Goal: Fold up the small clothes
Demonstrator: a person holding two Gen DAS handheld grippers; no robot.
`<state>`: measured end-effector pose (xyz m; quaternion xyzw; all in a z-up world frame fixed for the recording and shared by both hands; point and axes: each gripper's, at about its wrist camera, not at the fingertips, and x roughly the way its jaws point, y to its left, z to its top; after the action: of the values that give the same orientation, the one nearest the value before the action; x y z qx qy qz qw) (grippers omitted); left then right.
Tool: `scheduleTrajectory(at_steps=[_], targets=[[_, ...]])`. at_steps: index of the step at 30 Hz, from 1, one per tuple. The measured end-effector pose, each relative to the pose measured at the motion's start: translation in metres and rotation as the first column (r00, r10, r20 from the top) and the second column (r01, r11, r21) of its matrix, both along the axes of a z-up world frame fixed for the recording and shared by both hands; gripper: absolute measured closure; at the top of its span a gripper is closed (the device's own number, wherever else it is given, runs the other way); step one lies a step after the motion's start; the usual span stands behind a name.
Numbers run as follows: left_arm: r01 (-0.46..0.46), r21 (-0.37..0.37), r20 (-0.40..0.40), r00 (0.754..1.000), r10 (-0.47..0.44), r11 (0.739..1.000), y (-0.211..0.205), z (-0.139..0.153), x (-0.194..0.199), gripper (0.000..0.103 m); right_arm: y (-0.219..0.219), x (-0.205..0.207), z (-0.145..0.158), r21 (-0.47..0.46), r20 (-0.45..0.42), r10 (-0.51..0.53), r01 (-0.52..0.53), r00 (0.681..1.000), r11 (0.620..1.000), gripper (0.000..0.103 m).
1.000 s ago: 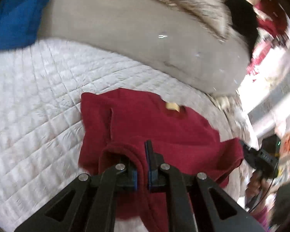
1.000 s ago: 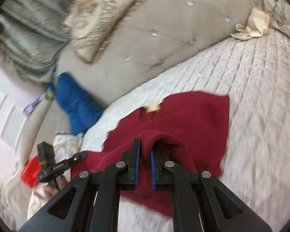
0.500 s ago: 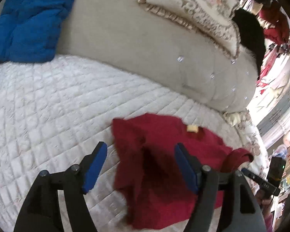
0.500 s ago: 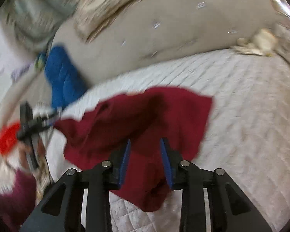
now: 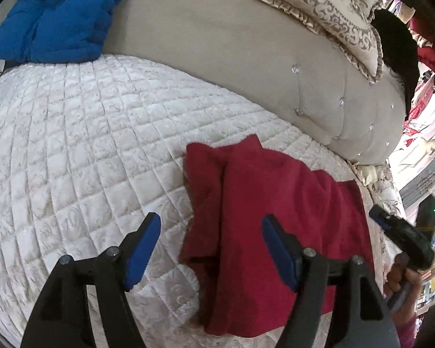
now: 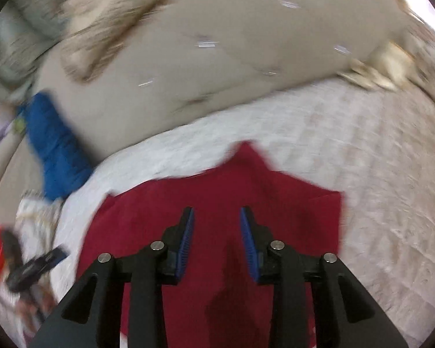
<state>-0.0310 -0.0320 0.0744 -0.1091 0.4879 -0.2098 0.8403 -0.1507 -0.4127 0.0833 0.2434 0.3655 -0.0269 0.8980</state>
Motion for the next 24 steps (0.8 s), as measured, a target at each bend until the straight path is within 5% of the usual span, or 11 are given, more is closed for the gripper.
scheduleTrajectory(at_steps=[6,10,14,18,21,24], targets=[[0.002,0.067,-0.001,1.0,-0.002,0.998,-0.018,-0.022,-0.009,0.027,0.103,0.049,0.011,-0.051,0.002,0.286,-0.286,0.958,0.957,0.089],[0.012,0.114,0.002,1.0,-0.012,0.993,-0.023,-0.035,-0.01,0.027,0.138,0.102,-0.018,-0.051,-0.017,0.31,-0.31,0.951,0.949,0.089],[0.031,0.115,0.003,0.999,-0.032,0.993,-0.023,-0.04,-0.011,0.027,0.147,0.138,-0.063,0.008,-0.133,0.276,-0.277,0.952,0.961,0.09],[0.043,0.104,0.007,0.999,-0.044,0.994,-0.021,-0.041,-0.01,0.027,0.12,0.088,-0.032,0.013,-0.083,0.224,-0.224,0.971,0.975,0.09],[0.035,0.085,0.006,0.999,-0.036,0.996,-0.019,-0.04,-0.01,0.027,0.085,0.033,-0.011,-0.107,-0.07,0.073,-0.08,0.995,0.991,0.086],[0.041,0.093,0.011,0.999,-0.042,0.995,-0.021,-0.04,-0.012,0.027,0.043,-0.026,-0.005,-0.234,-0.086,-0.13,0.107,0.988,0.966,0.081]])
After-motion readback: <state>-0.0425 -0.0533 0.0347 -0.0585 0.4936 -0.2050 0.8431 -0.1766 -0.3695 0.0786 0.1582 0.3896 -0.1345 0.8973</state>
